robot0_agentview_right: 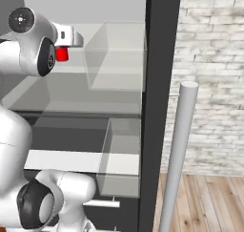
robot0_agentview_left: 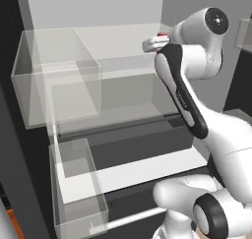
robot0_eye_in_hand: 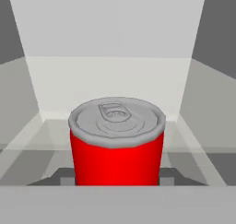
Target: Open the fridge, grab two sodas, and place both sodas inside the bowl with ice on the dining counter.
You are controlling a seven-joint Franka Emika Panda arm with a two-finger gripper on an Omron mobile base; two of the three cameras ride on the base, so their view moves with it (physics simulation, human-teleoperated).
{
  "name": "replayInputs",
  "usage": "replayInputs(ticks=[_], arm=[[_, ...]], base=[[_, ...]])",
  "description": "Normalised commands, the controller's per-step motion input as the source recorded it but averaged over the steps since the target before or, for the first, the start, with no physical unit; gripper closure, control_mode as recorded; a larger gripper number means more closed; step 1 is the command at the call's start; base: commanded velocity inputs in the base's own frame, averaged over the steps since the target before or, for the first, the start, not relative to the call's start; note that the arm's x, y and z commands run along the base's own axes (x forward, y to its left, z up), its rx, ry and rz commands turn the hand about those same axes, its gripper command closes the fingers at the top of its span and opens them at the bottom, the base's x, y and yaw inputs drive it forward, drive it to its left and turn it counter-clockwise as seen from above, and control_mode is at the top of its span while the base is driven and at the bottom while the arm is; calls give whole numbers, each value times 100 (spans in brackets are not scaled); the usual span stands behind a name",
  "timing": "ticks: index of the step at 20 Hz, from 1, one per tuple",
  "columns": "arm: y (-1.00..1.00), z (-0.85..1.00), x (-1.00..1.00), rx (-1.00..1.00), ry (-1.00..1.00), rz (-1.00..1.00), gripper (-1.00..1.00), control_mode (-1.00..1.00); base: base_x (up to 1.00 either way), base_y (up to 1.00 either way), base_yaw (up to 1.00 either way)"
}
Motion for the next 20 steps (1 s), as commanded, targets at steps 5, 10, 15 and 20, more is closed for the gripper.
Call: replayInputs(ticks=[5, 10, 15, 20], arm=[[15, -79, -100, -10, 0, 0, 100, -100], [16, -76, -97, -11, 0, 0, 100, -100], [19, -70, -88, -13, 2, 0, 100, -100], [0, -34, -98, -3, 0, 0, 100, -100]], base=[[0, 0, 0], [0, 0, 0], [0, 0, 0], [0, 0, 0]])
